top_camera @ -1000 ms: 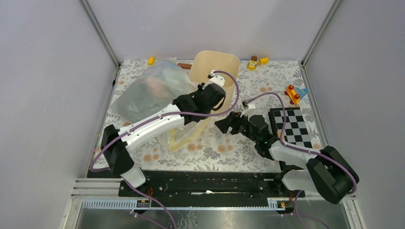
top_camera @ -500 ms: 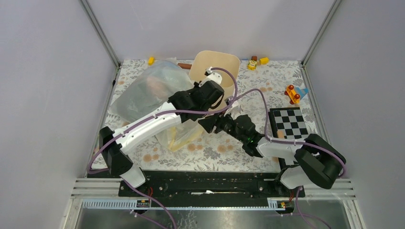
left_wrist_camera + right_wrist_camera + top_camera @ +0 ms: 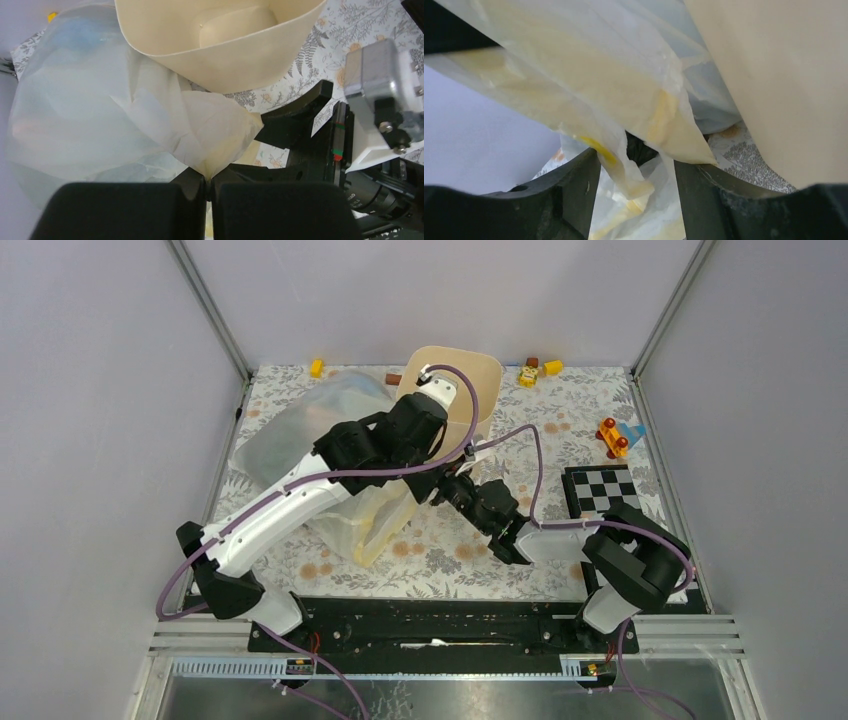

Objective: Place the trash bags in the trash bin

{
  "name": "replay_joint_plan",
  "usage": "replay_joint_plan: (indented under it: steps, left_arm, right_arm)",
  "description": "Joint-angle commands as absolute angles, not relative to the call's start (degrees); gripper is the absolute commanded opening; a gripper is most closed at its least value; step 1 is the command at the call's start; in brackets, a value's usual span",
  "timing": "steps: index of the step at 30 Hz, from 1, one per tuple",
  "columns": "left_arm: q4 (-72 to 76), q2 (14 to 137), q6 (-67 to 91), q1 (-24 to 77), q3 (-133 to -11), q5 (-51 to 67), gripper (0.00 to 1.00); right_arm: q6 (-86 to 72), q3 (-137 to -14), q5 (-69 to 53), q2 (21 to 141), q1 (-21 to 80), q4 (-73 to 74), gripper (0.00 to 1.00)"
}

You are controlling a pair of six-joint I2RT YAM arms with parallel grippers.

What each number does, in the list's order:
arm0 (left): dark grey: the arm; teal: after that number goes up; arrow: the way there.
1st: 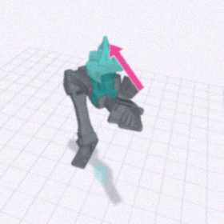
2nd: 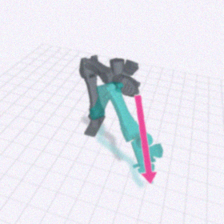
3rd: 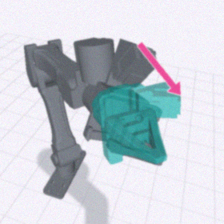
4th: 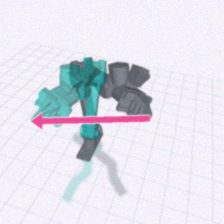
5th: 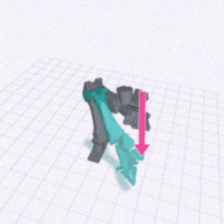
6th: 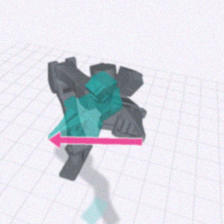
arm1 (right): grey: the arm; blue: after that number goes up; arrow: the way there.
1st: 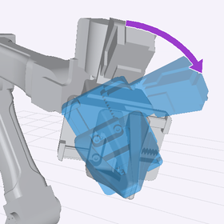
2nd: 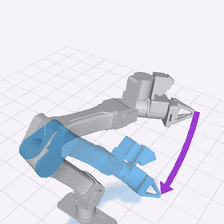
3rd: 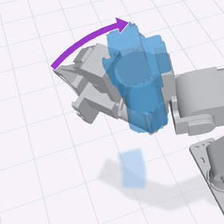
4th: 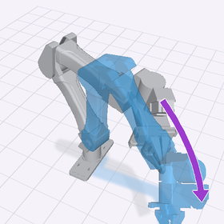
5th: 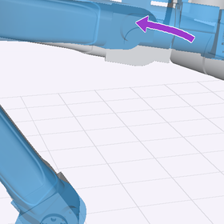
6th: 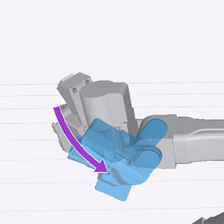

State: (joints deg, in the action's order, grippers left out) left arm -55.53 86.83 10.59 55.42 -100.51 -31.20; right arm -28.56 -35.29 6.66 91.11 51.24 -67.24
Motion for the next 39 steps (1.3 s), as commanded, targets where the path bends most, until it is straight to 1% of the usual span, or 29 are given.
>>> replay_joint_plan:
  steps: [1, 3, 5, 7, 8, 9, 10, 11, 12, 13, 16, 19, 23, 28, 30, 34, 37, 39]
  left_arm:
    - [-56.5, 85.1, 10.7, 55.6, -102.1, -28.5, 0.0]
    - [-56.3, 85.0, 10.8, 55.6, -102.0, -28.2, 0.0]
    - [-55.6, 84.9, 10.9, 55.7, -101.5, -27.9, 0.01]
    - [-54.4, 84.5, 10.9, 55.7, -100.5, -27.4, 0.04]
    - [-53.7, 84.2, 10.9, 55.7, -99.9, -27.0, 0.07]
    - [-53.3, 83.8, 11.2, 55.7, -99.3, -27.0, 0.13]
    - [-52.9, 83.3, 11.7, 55.7, -98.7, -27.3, 0.22]
    - [-52.6, 82.6, 12.4, 55.7, -98.1, -27.9, 0.33]
    - [-52.0, 81.5, 13.1, 55.6, -97.0, -28.5, 0.46]
    - [-51.0, 80.0, 13.8, 55.7, -95.7, -29.0, 0.55]
    - [-45.5, 73.2, 15.4, 55.7, -88.4, -28.1, 0.73]
    - [-39.4, 65.1, 17.5, 55.6, -80.0, -25.8, 0.87]
    - [-35.3, 55.5, 20.1, 55.6, -71.3, -22.7, 0.9]
    - [-35.3, 48.7, 22.6, 55.6, -62.9, -24.2, 0.9]
    - [-35.6, 48.2, 23.4, 55.7, -60.2, -25.9, 0.89]
    - [-33.9, 50.0, 26.8, 55.7, -56.7, -28.3, 0.82]
    - [-29.4, 51.6, 26.2, 55.7, -53.6, -29.2, 0.81]
    - [-26.6, 51.9, 25.7, 55.7, -51.6, -30.0, 0.83]
  right_arm:
    - [-27.4, -36.9, 9.6, 90.8, 51.8, -74.0, 0.58]
    - [-28.6, -38.0, 7.0, 90.6, 52.0, -73.2, 0.52]
    - [-29.2, -38.9, 5.4, 90.2, 52.7, -72.0, 0.44]
    - [-29.4, -39.5, 4.5, 89.7, 53.4, -71.3, 0.31]
    - [-29.7, -39.8, 4.3, 89.4, 53.6, -70.8, 0.24]
    - [-30.2, -40.0, 4.2, 89.1, 53.7, -70.0, 0.18]
    - [-30.9, -40.2, 4.0, 88.7, 53.7, -69.0, 0.13]
    - [-31.2, -40.3, 3.8, 88.4, 53.7, -68.4, 0.08]
    - [-31.8, -40.4, 3.7, 87.9, 53.7, -67.8, 0.05]
    - [-32.1, -40.3, 3.7, 87.5, 53.7, -67.3, 0.03]
    - [-32.8, -40.3, 4.0, 86.5, 53.7, -66.0, 0.02]
    - [-33.1, -40.8, 5.3, 86.2, 53.6, -63.4, 0.02]
    - [-33.2, -41.5, 6.1, 86.3, 53.7, -60.9, 0.02]
    - [-33.6, -43.2, 6.5, 85.8, 53.7, -57.5, 0.03]
    - [-33.7, -44.3, 6.4, 85.6, 53.7, -55.8, 0.03]
    - [-34.6, -46.4, 5.7, 85.4, 53.7, -52.9, 0.05]
    - [-35.4, -47.9, 5.6, 84.9, 53.7, -50.7, 0.05]
    - [-35.6, -48.9, 5.5, 84.4, 53.7, -48.6, 0.05]
